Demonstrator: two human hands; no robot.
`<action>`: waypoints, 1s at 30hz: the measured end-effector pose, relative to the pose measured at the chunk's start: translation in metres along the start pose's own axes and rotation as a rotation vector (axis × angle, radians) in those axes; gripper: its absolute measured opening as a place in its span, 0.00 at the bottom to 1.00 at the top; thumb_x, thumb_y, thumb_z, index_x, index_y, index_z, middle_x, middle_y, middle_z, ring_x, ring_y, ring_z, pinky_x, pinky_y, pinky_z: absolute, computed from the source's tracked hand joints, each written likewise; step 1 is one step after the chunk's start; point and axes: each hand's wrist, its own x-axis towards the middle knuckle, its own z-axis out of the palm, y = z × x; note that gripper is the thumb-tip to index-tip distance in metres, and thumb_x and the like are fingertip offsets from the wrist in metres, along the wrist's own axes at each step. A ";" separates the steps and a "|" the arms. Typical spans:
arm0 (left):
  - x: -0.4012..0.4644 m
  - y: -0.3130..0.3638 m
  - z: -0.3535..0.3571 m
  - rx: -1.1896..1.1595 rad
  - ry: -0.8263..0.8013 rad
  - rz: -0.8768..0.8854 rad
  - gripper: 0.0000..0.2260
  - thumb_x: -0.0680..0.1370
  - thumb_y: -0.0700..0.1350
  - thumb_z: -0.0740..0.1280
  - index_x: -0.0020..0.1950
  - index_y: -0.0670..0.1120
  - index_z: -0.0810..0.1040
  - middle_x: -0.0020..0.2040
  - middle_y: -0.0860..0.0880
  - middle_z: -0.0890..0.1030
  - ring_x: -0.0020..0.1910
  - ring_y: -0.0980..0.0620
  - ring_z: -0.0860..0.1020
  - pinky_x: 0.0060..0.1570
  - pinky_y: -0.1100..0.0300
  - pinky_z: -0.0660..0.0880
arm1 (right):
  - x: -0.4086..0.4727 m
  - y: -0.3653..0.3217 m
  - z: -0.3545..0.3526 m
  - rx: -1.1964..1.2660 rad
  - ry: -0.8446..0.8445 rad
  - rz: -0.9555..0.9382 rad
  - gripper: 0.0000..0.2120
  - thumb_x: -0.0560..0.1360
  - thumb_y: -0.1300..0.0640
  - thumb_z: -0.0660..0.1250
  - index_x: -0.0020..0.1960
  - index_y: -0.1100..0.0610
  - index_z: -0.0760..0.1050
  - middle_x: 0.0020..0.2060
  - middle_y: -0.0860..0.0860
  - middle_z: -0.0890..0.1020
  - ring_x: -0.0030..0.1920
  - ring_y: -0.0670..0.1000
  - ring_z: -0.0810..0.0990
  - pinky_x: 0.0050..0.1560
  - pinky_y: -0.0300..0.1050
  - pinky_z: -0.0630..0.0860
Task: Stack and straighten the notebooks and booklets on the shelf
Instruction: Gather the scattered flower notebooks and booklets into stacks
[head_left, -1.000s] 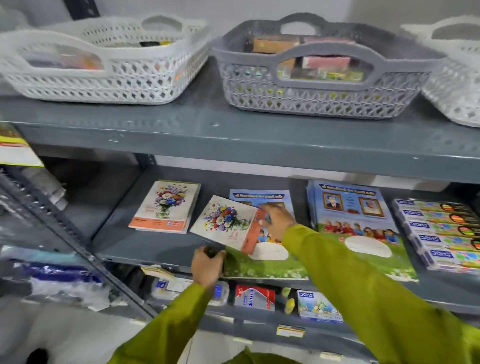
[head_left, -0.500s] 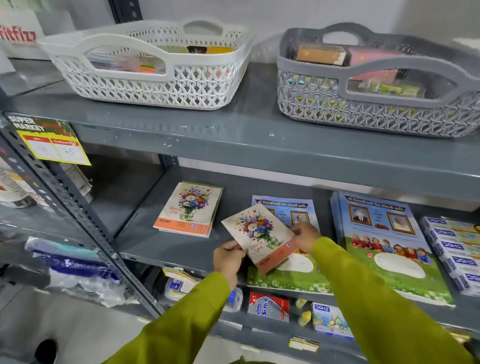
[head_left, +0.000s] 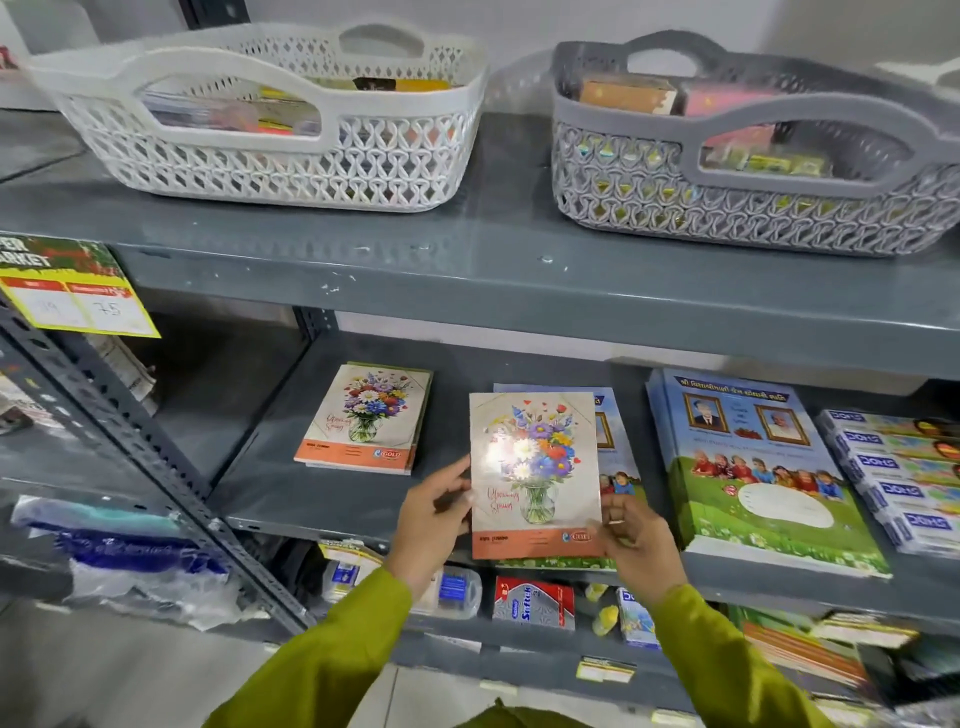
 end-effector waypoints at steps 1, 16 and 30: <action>-0.001 0.001 -0.004 0.014 -0.004 0.008 0.21 0.81 0.33 0.63 0.69 0.54 0.74 0.55 0.51 0.80 0.53 0.58 0.78 0.38 0.71 0.80 | -0.003 -0.001 0.003 0.011 -0.001 0.002 0.12 0.71 0.65 0.71 0.45 0.48 0.75 0.41 0.50 0.84 0.42 0.50 0.83 0.41 0.45 0.81; 0.080 0.030 -0.143 0.145 0.399 0.024 0.12 0.77 0.33 0.68 0.59 0.37 0.82 0.57 0.38 0.84 0.54 0.42 0.83 0.59 0.43 0.79 | 0.058 -0.115 0.139 -0.020 -0.165 -0.006 0.12 0.70 0.60 0.73 0.52 0.61 0.78 0.42 0.55 0.83 0.44 0.57 0.83 0.48 0.54 0.82; 0.087 0.028 -0.123 0.972 0.526 0.099 0.21 0.75 0.34 0.64 0.68 0.44 0.76 0.74 0.41 0.70 0.72 0.37 0.68 0.69 0.44 0.66 | 0.072 -0.109 0.135 -0.216 -0.090 -0.042 0.15 0.73 0.52 0.70 0.57 0.57 0.80 0.48 0.57 0.85 0.50 0.55 0.83 0.53 0.43 0.77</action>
